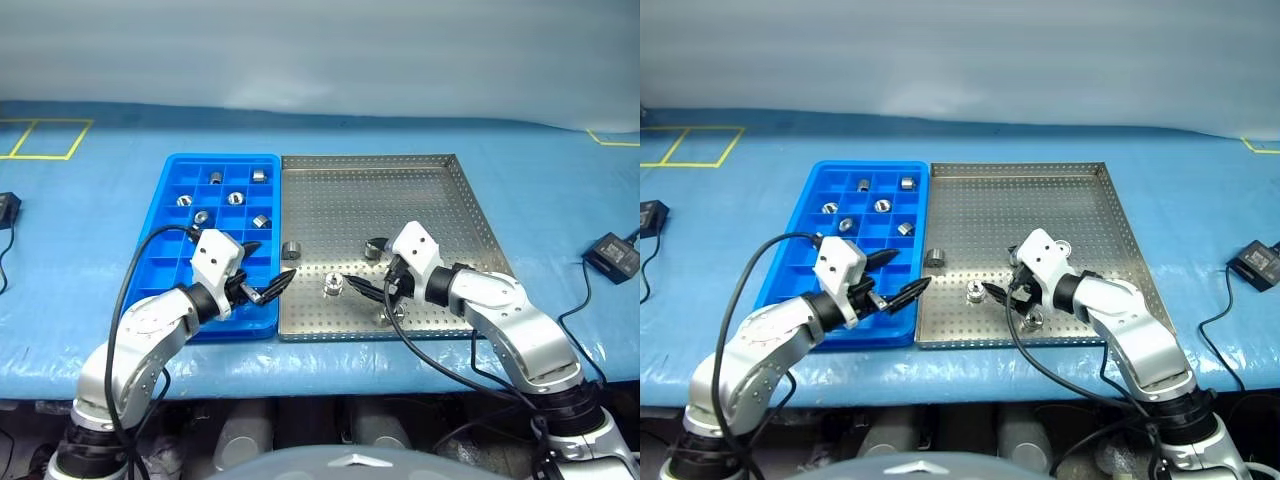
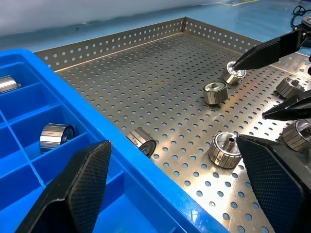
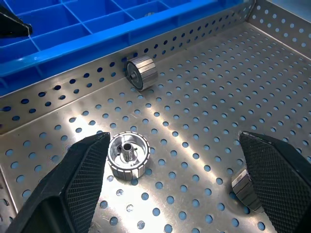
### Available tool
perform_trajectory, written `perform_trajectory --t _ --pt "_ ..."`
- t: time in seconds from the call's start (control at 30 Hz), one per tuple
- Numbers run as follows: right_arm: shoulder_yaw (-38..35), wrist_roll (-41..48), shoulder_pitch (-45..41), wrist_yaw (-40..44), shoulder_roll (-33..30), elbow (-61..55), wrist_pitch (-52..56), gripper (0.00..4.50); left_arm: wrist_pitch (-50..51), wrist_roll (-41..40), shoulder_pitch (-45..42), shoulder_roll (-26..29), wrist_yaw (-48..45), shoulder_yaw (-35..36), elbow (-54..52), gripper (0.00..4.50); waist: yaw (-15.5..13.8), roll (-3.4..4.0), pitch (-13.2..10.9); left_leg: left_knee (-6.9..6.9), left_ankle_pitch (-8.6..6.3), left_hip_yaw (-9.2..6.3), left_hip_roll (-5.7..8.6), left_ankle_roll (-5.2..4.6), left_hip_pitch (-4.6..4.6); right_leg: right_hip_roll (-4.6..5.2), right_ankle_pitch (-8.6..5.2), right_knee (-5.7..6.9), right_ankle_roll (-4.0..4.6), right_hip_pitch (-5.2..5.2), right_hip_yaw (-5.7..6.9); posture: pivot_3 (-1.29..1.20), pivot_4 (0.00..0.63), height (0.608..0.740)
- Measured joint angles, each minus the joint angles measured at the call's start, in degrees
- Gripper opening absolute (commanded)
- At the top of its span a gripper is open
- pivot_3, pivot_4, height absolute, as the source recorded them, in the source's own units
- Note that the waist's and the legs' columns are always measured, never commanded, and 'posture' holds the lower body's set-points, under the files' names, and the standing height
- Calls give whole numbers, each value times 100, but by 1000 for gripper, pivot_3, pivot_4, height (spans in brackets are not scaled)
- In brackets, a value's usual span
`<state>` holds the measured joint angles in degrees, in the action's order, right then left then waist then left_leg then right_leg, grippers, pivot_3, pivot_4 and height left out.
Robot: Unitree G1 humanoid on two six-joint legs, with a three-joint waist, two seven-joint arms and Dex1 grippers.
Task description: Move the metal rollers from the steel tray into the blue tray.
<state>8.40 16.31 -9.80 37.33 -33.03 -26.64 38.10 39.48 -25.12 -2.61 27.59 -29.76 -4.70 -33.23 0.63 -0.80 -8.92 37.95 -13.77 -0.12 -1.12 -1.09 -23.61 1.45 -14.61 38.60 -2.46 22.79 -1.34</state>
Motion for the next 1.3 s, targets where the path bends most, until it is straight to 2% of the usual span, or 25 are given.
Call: perform_trajectory --t 0.3,0.5,0.7,0.93,1.03,1.17,1.27,1.3 --pt "-211 103 241 -160 -29 -404 13 4479 41 695 -1276 -18 -437 -1447 1211 4500 82 0 0 -1 0 0 2 0 0 -6 2 0 -4 1 -2 -121 150 740" --pt "-389 95 514 -369 -64 -761 124 4479 14 1193 -1892 -47 -551 -1895 1851 4500 190 2 1 0 0 2 1 0 3 -7 2 1 -7 0 -6 -160 150 740" --pt "-450 93 639 -516 -64 -965 191 4479 12 1508 -2046 -84 -664 -2093 2140 4500 372 6 4 0 0 5 -5 0 8 -14 -2 4 -16 -1 -11 -171 150 740" --pt "-447 88 640 -635 -58 -985 214 4479 105 1850 -2148 -97 -702 -2303 2264 4500 428 12 8 0 1 11 -8 1 18 -21 -10 12 -28 -3 -23 -171 150 740" --pt "-445 86 639 -658 -48 -985 213 4500 128 1986 -2181 -98 -700 -2365 2305 3877 429 14 9 0 1 17 -9 1 29 -22 -12 15 -33 -10 -30 -170 150 740" --pt "-444 77 635 -717 -36 -984 213 4500 153 2076 -2181 -97 -700 -2383 2333 2591 444 14 9 -7 0 37 -15 0 65 -27 -15 16 -32 -32 -52 -167 150 740" --pt "-440 75 626 -732 -28 -984 213 4500 182 2127 -2181 -97 -699 -2383 2337 2591 460 14 9 -8 0 46 -16 0 74 -31 -17 16 -29 -33 -71 -165 150 740" --pt "-438 74 617 -735 -27 -984 213 4500 189 2149 -2181 -97 -702 -2383 2337 2410 463 14 9 -8 0 50 -16 0 77 -32 -17 16 -29 -33 -78 -163 150 740"
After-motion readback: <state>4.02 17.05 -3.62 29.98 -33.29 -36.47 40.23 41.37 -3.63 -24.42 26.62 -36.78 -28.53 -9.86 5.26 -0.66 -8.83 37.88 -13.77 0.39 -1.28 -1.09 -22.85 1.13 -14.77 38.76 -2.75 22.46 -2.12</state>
